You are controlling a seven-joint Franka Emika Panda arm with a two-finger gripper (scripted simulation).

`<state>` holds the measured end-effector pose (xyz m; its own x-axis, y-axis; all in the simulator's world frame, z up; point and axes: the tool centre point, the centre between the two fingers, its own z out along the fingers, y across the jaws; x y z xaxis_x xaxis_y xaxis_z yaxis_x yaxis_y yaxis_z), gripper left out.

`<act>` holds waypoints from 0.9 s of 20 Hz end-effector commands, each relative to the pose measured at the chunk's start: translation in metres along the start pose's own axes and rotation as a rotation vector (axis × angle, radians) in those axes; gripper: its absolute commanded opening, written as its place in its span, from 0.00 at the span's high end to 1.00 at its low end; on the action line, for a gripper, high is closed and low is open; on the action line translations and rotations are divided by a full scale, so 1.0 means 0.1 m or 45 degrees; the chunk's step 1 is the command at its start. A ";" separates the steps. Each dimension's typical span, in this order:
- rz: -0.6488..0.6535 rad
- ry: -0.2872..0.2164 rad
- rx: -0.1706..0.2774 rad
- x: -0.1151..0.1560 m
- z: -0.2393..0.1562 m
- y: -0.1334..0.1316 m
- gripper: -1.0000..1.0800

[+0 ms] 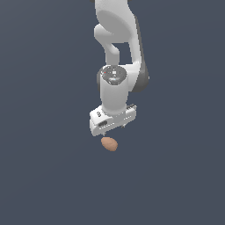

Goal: Pick up the object and move it to a goal position.

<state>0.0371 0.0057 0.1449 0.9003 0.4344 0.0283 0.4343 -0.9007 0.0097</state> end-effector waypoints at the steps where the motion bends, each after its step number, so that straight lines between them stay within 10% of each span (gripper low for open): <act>1: -0.086 -0.005 0.000 0.01 0.06 0.04 0.04; 18: -0.603 -0.029 0.016 0.04 0.47 0.25 0.04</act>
<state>0.0520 -0.0133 0.1014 0.6265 0.7794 0.0026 0.7794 -0.6265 0.0049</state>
